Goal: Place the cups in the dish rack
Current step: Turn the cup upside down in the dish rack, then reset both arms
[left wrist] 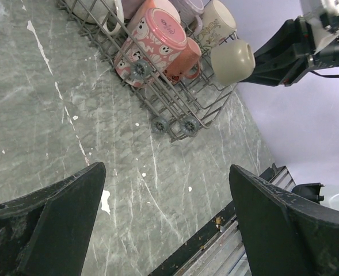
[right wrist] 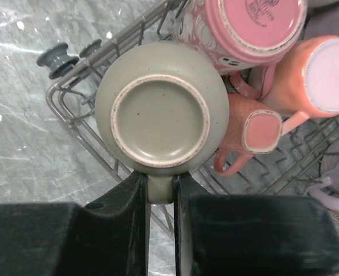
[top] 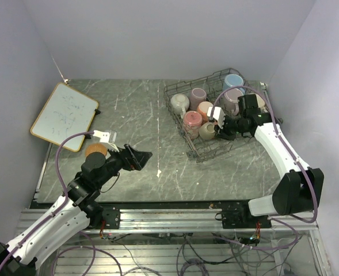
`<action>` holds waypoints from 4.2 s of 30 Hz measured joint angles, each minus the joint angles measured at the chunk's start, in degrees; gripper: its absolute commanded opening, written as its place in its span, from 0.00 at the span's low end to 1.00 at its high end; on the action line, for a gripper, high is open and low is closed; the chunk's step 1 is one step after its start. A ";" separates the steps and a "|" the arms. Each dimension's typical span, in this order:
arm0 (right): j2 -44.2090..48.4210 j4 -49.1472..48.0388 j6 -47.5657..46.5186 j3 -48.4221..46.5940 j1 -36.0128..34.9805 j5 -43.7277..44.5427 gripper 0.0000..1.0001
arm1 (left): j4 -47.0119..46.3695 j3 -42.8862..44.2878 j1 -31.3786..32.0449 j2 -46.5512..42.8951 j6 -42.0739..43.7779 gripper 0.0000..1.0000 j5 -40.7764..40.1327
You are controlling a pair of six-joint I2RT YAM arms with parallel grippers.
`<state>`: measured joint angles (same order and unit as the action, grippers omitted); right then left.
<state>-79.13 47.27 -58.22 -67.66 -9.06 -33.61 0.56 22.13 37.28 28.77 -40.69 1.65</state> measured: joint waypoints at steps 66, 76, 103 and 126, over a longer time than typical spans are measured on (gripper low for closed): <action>-20.09 -10.36 -4.48 3.78 -1.14 6.05 0.34 | 2.47 0.00 0.00 -2.62 -0.07 0.97 -0.22; -19.32 -12.96 -2.95 3.78 -1.18 5.84 0.49 | 2.51 0.00 0.00 -2.64 -0.31 0.97 -0.20; 16.83 -18.34 17.03 9.73 -1.05 -1.36 0.90 | 15.41 16.87 0.00 4.55 6.19 0.99 -3.67; 13.97 -24.81 48.06 -10.32 0.48 1.40 1.00 | 22.53 48.89 0.00 23.63 20.13 0.98 -3.89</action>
<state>-65.17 22.46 -10.15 -77.97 -8.58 -32.21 23.09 71.02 37.28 52.40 -20.56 -2.24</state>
